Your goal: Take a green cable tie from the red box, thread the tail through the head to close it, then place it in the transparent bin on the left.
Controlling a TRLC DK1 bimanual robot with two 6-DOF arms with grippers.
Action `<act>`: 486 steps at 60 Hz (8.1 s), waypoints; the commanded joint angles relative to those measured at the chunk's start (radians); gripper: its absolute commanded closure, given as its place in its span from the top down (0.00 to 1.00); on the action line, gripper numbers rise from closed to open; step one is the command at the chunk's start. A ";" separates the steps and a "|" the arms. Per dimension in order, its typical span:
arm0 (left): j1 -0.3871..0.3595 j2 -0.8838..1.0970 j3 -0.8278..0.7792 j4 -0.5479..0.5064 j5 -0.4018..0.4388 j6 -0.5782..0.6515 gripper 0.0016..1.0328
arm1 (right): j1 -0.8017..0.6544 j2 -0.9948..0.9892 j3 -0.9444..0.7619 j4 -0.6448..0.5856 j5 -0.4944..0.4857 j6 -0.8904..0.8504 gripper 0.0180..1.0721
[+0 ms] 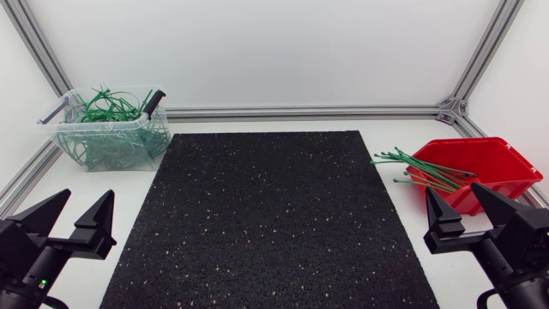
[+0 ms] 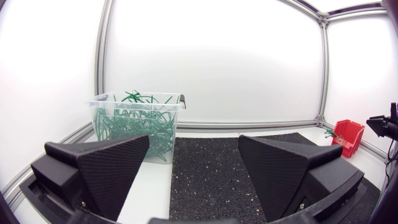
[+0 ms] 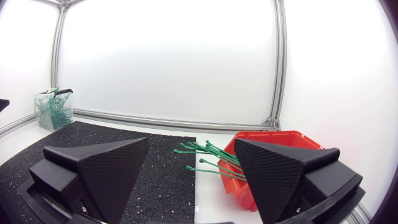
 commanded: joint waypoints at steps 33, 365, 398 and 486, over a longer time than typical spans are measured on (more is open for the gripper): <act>-0.012 -0.007 -0.041 -0.010 0.008 -0.022 0.97 | -0.010 -0.012 0.070 -0.013 0.027 0.007 0.95; -0.026 0.002 -0.039 -0.019 0.005 -0.024 0.97 | -0.054 1.022 1.185 -1.091 -0.381 -1.162 0.05; -0.031 -0.005 -0.041 -0.015 0.005 -0.009 0.96 | 0.317 1.053 1.297 -1.247 -0.428 -0.759 0.05; -0.034 0.348 0.220 -0.009 0.255 -0.193 0.94 | 0.466 1.482 1.205 -1.112 -0.919 -0.486 0.05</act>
